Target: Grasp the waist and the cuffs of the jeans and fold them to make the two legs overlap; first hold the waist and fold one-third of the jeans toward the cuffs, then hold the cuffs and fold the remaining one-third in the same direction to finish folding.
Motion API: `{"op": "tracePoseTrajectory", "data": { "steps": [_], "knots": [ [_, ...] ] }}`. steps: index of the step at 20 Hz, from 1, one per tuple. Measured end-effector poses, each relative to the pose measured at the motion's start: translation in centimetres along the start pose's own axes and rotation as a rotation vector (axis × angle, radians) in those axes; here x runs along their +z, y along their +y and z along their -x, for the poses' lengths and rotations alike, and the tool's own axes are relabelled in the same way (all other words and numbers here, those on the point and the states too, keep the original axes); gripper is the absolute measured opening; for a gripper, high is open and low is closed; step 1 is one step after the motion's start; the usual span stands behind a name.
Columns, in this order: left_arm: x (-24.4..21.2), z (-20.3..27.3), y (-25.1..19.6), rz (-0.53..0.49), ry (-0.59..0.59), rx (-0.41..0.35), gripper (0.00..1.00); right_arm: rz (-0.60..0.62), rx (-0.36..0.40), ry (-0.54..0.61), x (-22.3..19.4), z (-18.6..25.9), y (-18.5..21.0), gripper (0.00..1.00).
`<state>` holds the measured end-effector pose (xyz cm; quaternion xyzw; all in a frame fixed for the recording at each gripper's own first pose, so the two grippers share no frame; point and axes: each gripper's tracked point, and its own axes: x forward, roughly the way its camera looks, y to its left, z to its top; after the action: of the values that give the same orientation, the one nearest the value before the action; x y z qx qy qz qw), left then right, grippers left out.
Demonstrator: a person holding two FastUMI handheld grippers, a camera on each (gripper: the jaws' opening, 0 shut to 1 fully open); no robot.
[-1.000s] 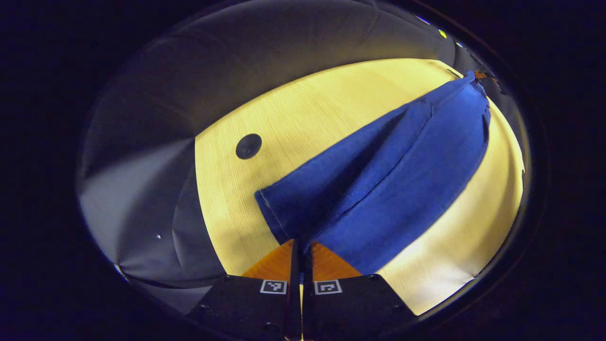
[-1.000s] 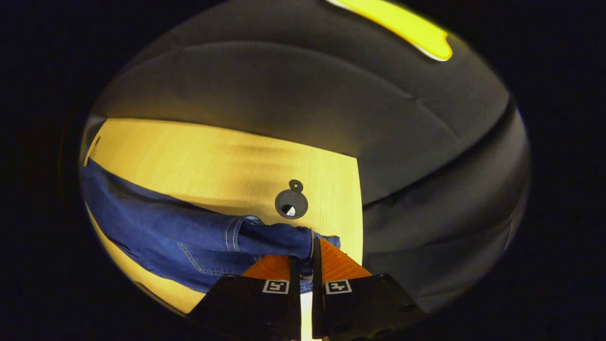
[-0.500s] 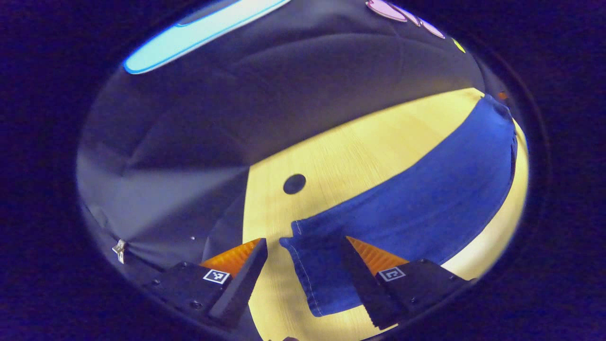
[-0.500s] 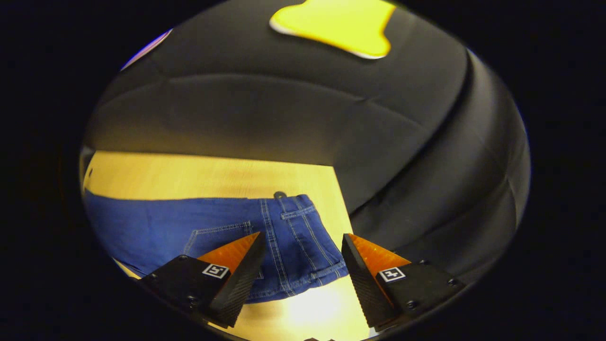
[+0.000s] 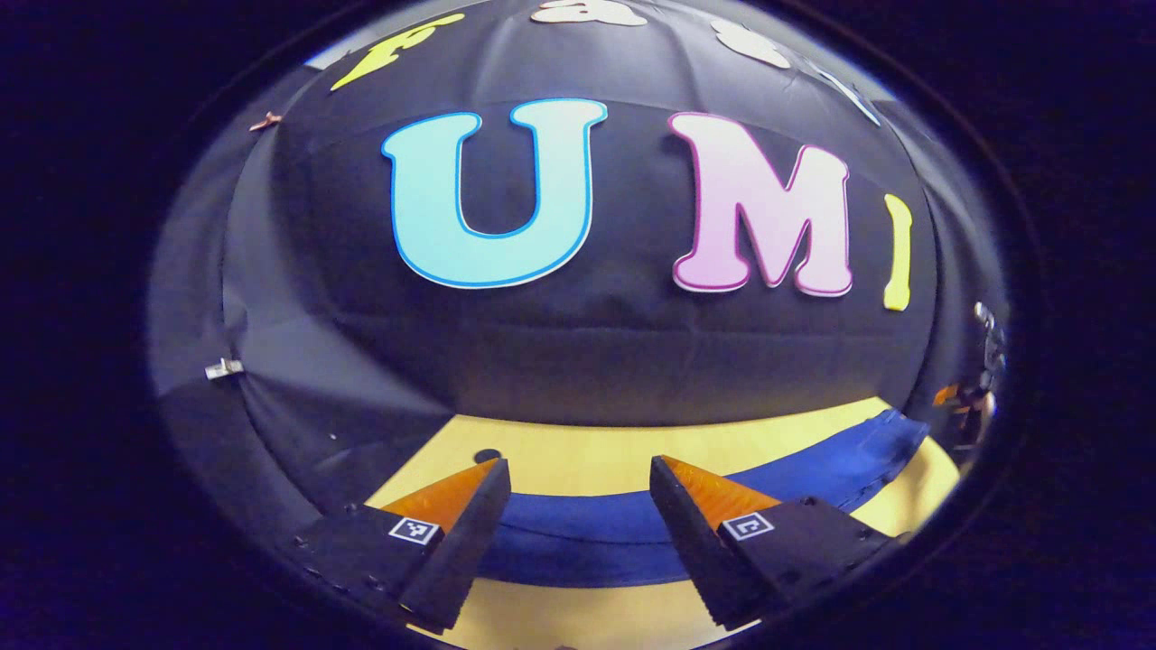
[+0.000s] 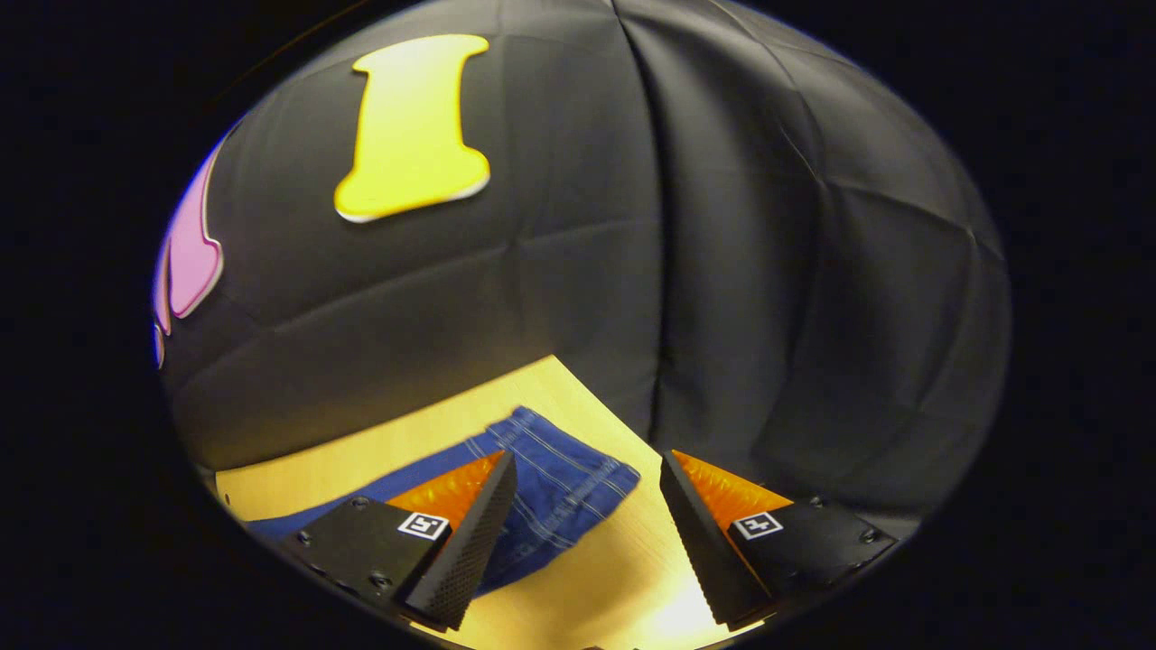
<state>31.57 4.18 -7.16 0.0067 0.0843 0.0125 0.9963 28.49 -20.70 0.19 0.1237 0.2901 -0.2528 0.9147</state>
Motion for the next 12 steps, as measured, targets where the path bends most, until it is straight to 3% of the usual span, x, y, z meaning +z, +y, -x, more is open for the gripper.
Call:
{"op": "tracePoseTrajectory", "data": {
  "steps": [6, 10, 11, 12],
  "knots": [
    [1.2, 1.1, -10.6, -0.045, 0.025, -0.183, 0.98, -0.195, -0.084, 0.103, -4.5, -5.5, -1.6, 0.98],
    [1.2, 0.9, -14.3, -0.072, 0.029, -0.244, 0.98, -0.286, -0.086, 0.144, -5.5, -7.3, -1.3, 0.98],
    [1.1, 0.8, -14.9, -0.065, 0.033, -0.252, 0.98, -0.29, -0.097, 0.107, -4.7, -7.7, -1.8, 0.98],
    [0.8, 0.8, -15.4, -0.053, 0.044, -0.257, 0.98, -0.292, -0.096, 0.108, -4.9, -7.8, -1.6, 0.89]
  ]
}}
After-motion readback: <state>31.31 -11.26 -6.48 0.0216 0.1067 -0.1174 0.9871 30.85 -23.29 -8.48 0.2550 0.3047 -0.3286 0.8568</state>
